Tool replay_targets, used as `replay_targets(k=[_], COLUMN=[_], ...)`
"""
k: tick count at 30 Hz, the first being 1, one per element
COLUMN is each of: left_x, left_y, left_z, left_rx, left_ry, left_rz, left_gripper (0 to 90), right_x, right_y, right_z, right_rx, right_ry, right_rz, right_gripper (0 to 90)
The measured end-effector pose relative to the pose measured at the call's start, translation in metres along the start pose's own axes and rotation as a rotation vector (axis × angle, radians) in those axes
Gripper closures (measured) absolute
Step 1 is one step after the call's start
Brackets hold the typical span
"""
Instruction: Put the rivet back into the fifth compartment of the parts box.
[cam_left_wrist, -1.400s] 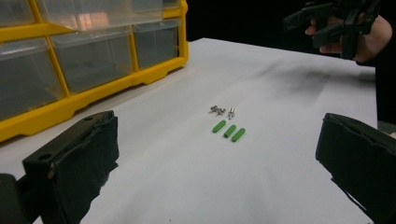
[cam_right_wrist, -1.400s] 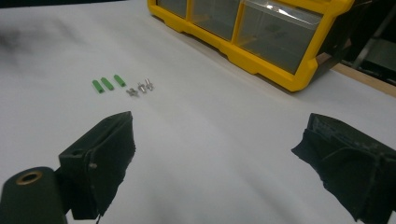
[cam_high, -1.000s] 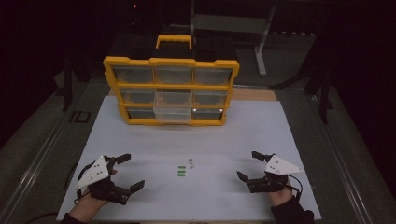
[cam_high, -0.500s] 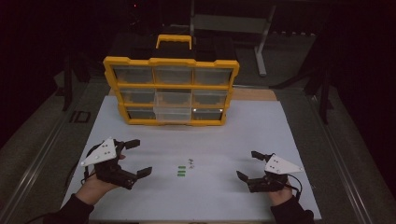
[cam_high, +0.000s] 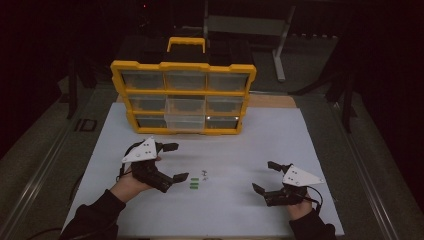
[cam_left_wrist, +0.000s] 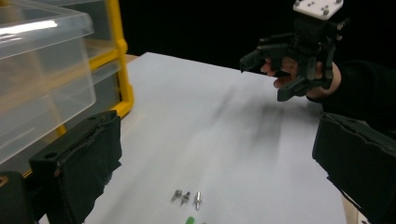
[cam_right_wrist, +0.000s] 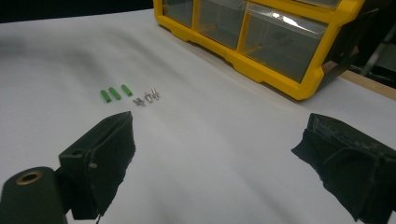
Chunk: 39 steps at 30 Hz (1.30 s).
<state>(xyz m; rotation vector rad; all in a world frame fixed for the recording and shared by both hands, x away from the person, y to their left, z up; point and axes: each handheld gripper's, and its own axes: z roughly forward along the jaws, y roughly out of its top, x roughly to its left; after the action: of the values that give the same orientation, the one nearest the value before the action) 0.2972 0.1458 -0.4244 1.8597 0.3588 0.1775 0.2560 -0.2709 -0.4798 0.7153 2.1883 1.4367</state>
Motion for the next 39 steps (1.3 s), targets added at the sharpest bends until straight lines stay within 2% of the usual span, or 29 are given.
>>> replay_targets(k=[2, 3, 4, 8, 14, 16, 21, 22, 25, 29, 31, 35, 39], left_x=[0.002, 0.002, 0.004, 0.011, 0.022, 0.026, 0.033, 0.036, 0.041, 0.044, 0.046, 0.049, 0.052], left_y=[0.0, 0.0, 0.0, -0.004, -0.013, -0.017, -0.024, -0.028, -0.034, -0.042, -0.046, -0.053, -0.058], left_z=[0.008, 0.008, 0.015, 0.029, 0.047, 0.052, 0.064, 0.069, 0.078, 0.088, 0.092, 0.099, 0.105], left_rx=[0.009, 0.009, 0.018, 0.039, 0.066, 0.082, 0.13, 0.158, 0.203, 0.242, 0.263, 0.313, 0.35], left_ry=[-0.026, -0.026, -0.055, -0.083, -0.095, -0.097, -0.101, -0.107, -0.113, -0.105, -0.105, -0.096, -0.107], left_rz=[0.01, 0.01, 0.007, 0.004, -0.02, -0.022, -0.045, -0.055, -0.058, -0.048, -0.061, -0.05, -0.055], left_gripper=[0.7, 0.7, 0.7, 2.8, 8.3, 13.3, 18.6, 18.6, 22.0, 27.1, 28.7, 39.1, 50.9], right_x=[0.0, 0.0, 0.0, 0.0, -0.001, -0.001, -0.001, -0.001, -0.001, -0.001, -0.001, -0.001, -0.001], right_y=[0.0, 0.0, 0.0, 0.0, -0.001, -0.002, -0.002, -0.002, -0.003, -0.003, -0.003, -0.003, -0.004], right_z=[0.001, 0.001, 0.001, 0.001, 0.002, 0.002, 0.003, 0.003, 0.004, 0.003, 0.003, 0.003, 0.004], right_rx=[0.0, 0.0, 0.0, 0.003, 0.008, 0.01, 0.016, 0.017, 0.019, 0.019, 0.019, 0.021, 0.023], right_ry=[0.002, 0.002, 0.002, 0.004, 0.007, 0.008, 0.009, 0.011, 0.013, 0.016, 0.015, 0.016, 0.018], right_rz=[0.001, 0.001, 0.002, 0.004, 0.002, 0.001, 0.004, 0.004, 0.006, 0.003, 0.005, 0.007, 0.007], right_gripper=[9.4, 9.4, 9.4, 9.4, 9.4, 9.4, 9.4, 9.4, 9.4, 9.4, 9.4, 9.4, 9.4])
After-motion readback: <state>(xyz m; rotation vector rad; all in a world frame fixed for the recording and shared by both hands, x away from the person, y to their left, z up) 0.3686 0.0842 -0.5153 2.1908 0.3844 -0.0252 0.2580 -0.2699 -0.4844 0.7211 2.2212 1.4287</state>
